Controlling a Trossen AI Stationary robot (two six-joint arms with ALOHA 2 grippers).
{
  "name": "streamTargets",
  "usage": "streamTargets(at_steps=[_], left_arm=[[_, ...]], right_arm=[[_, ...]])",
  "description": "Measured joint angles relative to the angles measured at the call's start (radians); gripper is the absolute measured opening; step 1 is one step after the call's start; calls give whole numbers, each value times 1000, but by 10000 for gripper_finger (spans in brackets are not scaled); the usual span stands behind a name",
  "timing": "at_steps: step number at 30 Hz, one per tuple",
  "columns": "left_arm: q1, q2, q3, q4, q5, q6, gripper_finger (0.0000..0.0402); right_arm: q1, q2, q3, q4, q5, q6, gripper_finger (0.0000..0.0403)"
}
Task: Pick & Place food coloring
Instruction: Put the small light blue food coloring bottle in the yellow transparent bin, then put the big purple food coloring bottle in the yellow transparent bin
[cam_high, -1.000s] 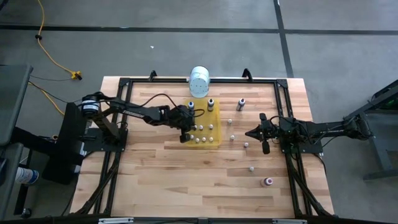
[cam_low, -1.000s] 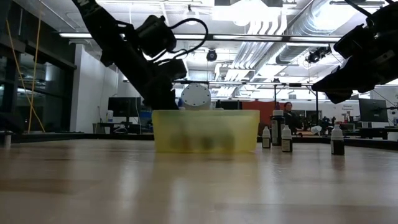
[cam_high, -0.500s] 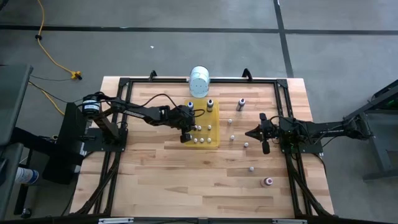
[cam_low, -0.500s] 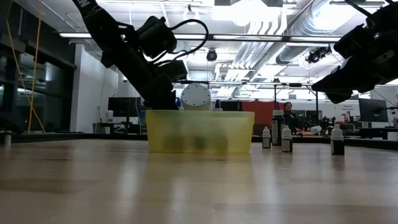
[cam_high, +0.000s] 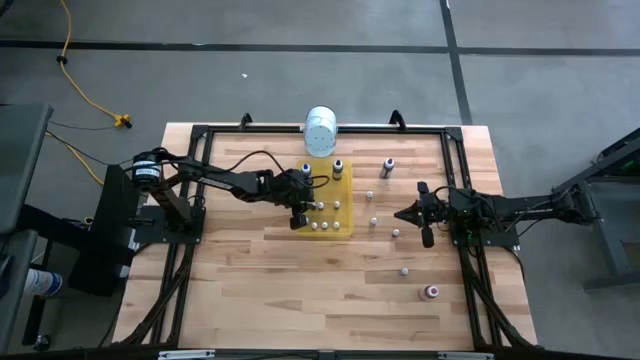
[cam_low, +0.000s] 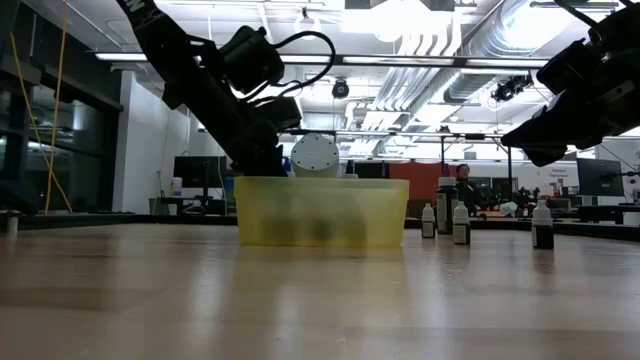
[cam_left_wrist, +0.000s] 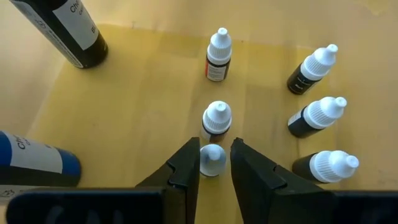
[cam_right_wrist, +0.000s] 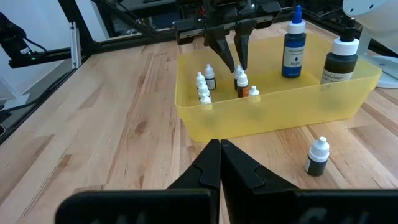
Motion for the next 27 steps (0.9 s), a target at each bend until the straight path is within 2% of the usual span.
streamTargets(at_steps=[9, 17, 27], left_arm=[[0, -12, 0, -3, -14, 0, 84], [0, -79, 0, -11, -84, 0, 84], [-59, -257, 1, -21, -105, 1, 84]], right_arm=[[0, 0, 0, 0, 0, 0, 0], [0, 0, 0, 0, 0, 0, 0], [0, 0, 0, 0, 0, 0, 0]])
